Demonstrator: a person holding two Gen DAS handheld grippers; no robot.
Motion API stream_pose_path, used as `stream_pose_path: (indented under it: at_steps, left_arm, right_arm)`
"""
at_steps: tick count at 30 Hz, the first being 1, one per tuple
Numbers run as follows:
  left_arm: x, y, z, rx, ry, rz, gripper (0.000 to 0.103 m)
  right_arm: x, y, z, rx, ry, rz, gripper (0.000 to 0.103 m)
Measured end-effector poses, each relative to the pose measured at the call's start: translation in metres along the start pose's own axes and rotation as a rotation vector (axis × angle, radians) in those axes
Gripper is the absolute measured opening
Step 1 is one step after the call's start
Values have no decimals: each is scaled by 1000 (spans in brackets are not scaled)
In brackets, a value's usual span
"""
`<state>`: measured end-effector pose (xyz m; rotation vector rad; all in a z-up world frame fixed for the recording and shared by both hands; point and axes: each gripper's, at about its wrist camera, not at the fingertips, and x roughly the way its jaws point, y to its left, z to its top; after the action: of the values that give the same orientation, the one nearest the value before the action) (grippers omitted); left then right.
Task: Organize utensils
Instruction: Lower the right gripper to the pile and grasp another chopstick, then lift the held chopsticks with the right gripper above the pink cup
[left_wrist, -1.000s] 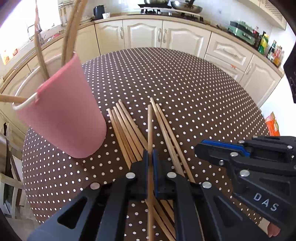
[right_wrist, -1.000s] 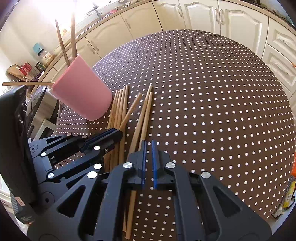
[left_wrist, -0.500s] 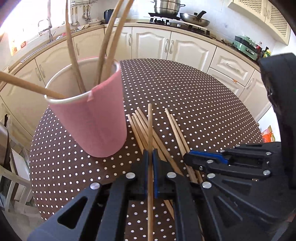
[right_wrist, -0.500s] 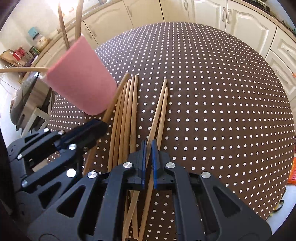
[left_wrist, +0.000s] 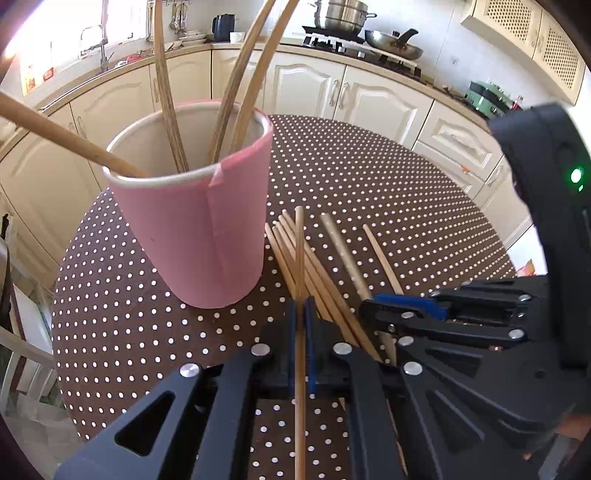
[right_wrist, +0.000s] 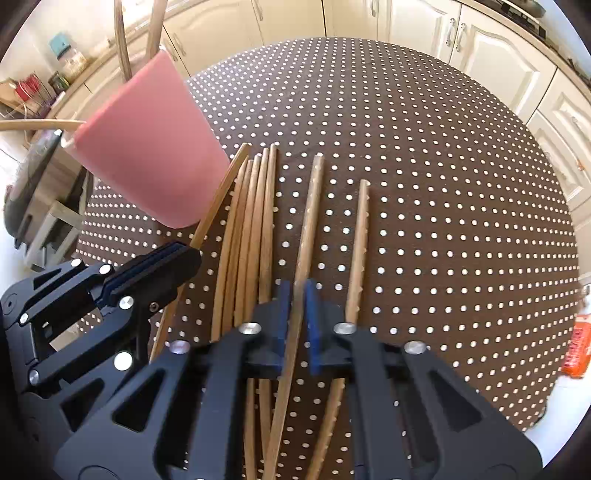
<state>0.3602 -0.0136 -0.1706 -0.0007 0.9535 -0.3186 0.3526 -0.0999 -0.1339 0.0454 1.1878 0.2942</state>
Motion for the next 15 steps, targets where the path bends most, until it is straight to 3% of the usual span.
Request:
stream_pose_path:
  at_steps: [11, 15]
  left_arm:
    - [-58, 9, 1, -19, -183, -112, 5]
    - [-77, 11, -2, -1, -247, -139, 5]
  right_arm:
    - [-60, 0, -11, -13, -210, 118, 7]
    - [-80, -5, -14, -30, -245, 139, 7]
